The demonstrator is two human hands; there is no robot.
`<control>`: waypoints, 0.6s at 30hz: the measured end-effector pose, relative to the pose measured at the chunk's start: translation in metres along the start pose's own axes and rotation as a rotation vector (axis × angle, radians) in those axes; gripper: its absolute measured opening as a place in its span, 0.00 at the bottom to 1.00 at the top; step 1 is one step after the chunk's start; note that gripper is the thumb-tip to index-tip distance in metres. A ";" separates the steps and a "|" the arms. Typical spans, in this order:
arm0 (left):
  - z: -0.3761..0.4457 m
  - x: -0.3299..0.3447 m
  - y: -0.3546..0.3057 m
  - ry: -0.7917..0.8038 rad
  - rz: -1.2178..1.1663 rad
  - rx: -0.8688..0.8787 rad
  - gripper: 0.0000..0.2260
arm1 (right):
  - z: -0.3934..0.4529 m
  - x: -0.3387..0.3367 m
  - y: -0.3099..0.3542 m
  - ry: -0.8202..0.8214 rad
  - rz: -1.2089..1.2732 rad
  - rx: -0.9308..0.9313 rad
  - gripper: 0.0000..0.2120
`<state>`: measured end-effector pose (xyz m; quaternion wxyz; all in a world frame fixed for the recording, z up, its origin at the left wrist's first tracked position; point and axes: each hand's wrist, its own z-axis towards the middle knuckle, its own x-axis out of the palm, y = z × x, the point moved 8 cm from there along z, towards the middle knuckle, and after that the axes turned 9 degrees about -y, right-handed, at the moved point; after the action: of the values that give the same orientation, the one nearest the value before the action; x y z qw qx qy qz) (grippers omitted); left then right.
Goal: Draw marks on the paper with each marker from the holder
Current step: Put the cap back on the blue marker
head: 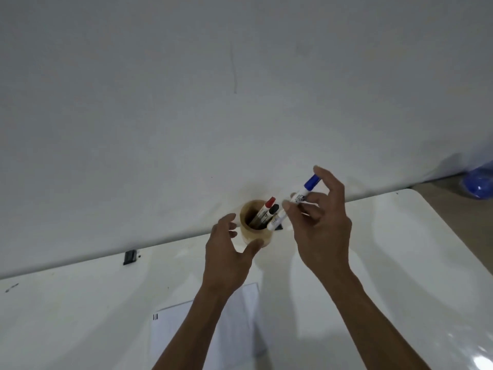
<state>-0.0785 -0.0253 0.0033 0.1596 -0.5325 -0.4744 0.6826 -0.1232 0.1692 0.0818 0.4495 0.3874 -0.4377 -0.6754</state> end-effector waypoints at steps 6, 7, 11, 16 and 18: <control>0.022 0.034 0.003 0.016 0.015 -0.058 0.42 | 0.029 0.027 -0.017 0.018 0.024 0.011 0.26; 0.023 0.036 0.001 0.012 0.010 -0.049 0.41 | 0.031 0.031 -0.020 0.018 0.008 0.008 0.25; 0.024 0.039 -0.010 -0.005 -0.038 -0.006 0.33 | 0.035 0.042 -0.037 0.032 -0.062 0.027 0.22; 0.026 0.038 -0.011 -0.043 -0.072 0.062 0.28 | 0.032 0.054 -0.060 0.072 -0.137 0.045 0.18; 0.026 0.037 -0.012 -0.060 -0.083 0.077 0.28 | 0.029 0.056 -0.066 0.068 -0.140 0.038 0.16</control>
<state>-0.1187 -0.0050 -0.0080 0.1939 -0.4850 -0.4741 0.7088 -0.1844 0.1369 0.0221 0.4084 0.4482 -0.4068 -0.6833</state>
